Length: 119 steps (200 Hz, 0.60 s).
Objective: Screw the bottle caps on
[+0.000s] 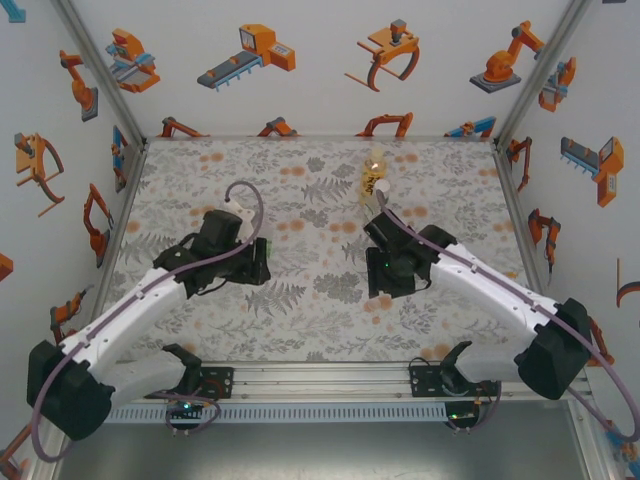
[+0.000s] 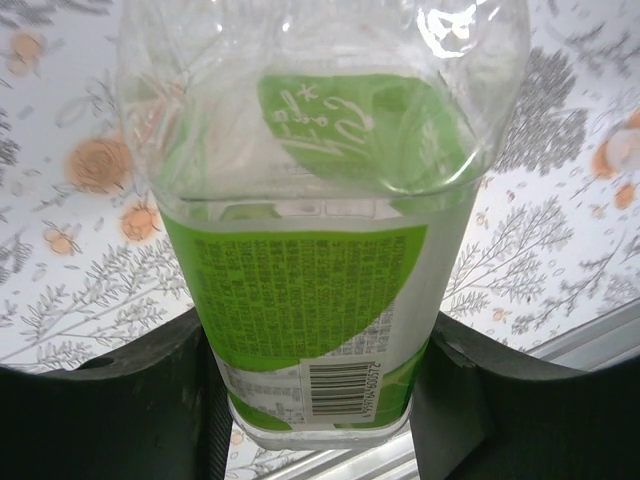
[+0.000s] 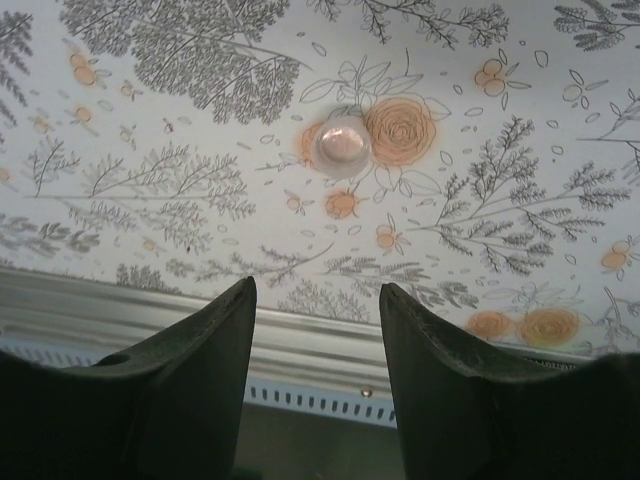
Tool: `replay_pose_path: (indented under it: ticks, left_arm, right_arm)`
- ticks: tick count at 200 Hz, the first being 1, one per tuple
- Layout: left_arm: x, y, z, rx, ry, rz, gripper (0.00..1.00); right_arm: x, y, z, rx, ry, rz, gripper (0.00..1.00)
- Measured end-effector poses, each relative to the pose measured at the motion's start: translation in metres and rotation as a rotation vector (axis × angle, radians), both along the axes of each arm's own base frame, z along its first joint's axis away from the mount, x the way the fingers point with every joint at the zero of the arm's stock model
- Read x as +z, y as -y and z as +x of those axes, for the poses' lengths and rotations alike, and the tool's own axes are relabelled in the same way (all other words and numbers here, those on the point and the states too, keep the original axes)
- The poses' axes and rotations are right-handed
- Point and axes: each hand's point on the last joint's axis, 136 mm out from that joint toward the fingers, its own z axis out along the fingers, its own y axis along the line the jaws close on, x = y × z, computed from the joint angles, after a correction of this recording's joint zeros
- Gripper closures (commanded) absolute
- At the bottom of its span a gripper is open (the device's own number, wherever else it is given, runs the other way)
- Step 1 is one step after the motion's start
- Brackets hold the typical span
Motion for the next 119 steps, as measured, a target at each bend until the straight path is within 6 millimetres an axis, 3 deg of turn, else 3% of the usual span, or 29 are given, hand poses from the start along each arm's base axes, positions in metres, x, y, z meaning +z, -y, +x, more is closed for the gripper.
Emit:
replay_pose_path:
  ticks: [54, 119]
  left_arm:
    - [0.045, -0.007, 0.0, -0.019, 0.151, -0.06, 1.0]
    - [0.054, -0.008, -0.001, -0.019, 0.185, -0.085, 1.0]
  right_arm:
    - [-0.033, -0.017, 0.018, -0.044, 0.008, 0.027, 0.49]
    - [-0.064, -0.009, 0.013, -0.075, 0.0, 0.015, 0.5]
